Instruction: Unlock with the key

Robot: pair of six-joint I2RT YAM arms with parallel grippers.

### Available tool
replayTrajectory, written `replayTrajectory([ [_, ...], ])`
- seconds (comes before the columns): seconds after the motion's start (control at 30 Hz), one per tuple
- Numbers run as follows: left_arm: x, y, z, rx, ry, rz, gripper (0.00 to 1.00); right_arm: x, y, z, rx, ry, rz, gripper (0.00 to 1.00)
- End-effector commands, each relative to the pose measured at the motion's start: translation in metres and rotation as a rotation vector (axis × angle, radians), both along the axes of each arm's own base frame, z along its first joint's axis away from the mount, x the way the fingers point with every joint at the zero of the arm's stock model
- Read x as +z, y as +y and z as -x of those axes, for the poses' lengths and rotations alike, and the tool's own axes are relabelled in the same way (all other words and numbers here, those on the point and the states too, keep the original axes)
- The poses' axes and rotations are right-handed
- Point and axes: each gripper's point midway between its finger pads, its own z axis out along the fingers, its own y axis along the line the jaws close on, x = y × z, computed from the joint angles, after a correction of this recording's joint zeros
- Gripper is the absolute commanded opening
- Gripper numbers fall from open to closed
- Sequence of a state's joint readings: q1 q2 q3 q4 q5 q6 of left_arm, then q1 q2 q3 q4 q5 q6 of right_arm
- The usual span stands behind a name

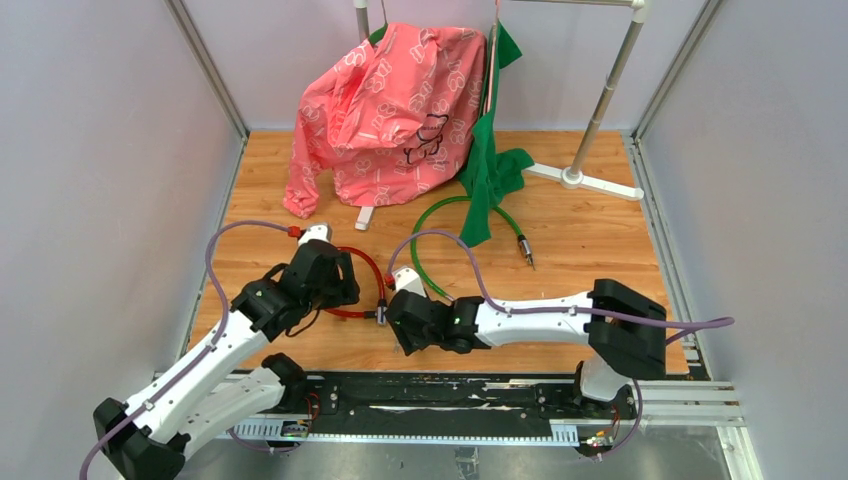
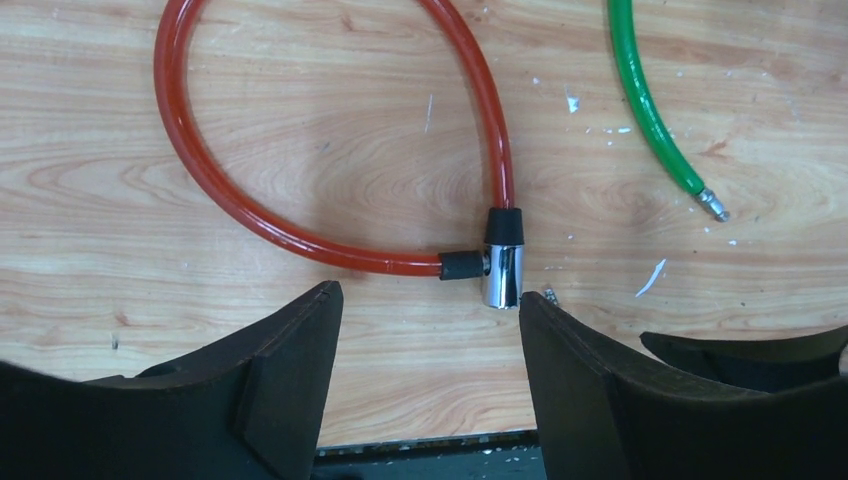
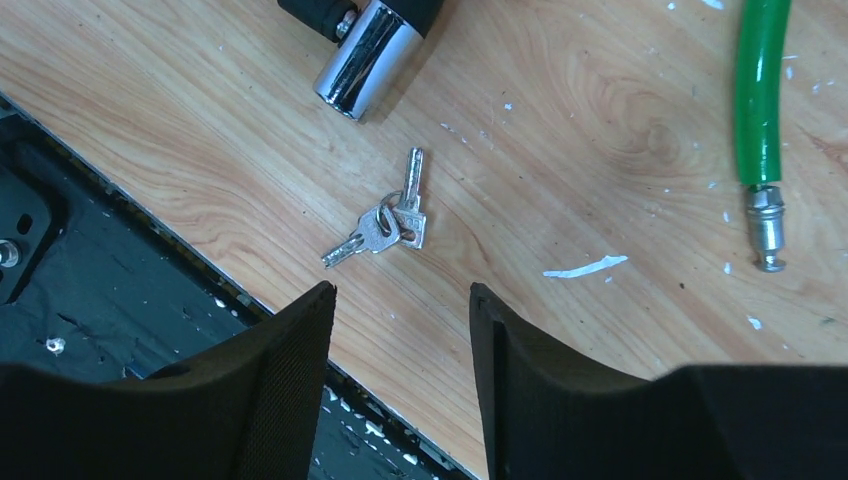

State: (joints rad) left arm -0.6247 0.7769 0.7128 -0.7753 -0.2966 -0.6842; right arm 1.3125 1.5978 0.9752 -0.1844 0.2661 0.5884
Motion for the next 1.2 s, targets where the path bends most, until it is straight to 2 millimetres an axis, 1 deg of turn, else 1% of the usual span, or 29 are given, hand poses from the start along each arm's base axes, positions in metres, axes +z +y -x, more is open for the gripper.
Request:
replayTrajectory([
  [0.0,0.002,0.006,0.001,0.020,0.004,-0.015,0.69,-0.005,0.009,-0.001,-0.019,0.053,-0.015,0.55],
  [0.1,0.007,0.007,0.004,0.016,-0.006,-0.005,0.69,-0.011,0.008,-0.001,-0.023,0.063,-0.002,0.54],
  [0.23,0.021,0.009,0.007,-0.002,-0.023,-0.008,0.70,-0.017,0.005,-0.003,-0.031,0.076,0.008,0.54],
  [0.47,0.062,0.009,0.005,-0.098,-0.118,-0.029,0.70,-0.025,0.004,-0.004,-0.031,0.106,0.016,0.54],
  [0.6,0.079,0.014,0.004,-0.136,-0.178,-0.062,0.75,-0.027,0.005,-0.004,-0.022,0.123,0.007,0.54],
  [0.67,0.081,0.016,0.004,-0.140,-0.194,-0.068,0.77,-0.028,0.006,-0.003,-0.016,0.133,-0.003,0.55],
  [0.73,0.082,0.013,0.004,-0.148,-0.212,-0.051,0.79,-0.028,0.007,-0.003,-0.010,0.140,-0.010,0.55],
  [0.8,0.083,0.011,0.004,-0.161,-0.222,-0.036,0.79,-0.029,0.008,-0.003,-0.006,0.149,-0.015,0.55],
  [1.0,0.084,0.013,0.005,-0.151,-0.235,-0.034,0.79,-0.032,0.009,-0.005,-0.007,0.160,-0.012,0.54],
  [1.17,0.084,0.013,0.005,-0.150,-0.234,-0.035,0.78,-0.036,0.008,-0.010,-0.023,0.157,-0.004,0.53],
])
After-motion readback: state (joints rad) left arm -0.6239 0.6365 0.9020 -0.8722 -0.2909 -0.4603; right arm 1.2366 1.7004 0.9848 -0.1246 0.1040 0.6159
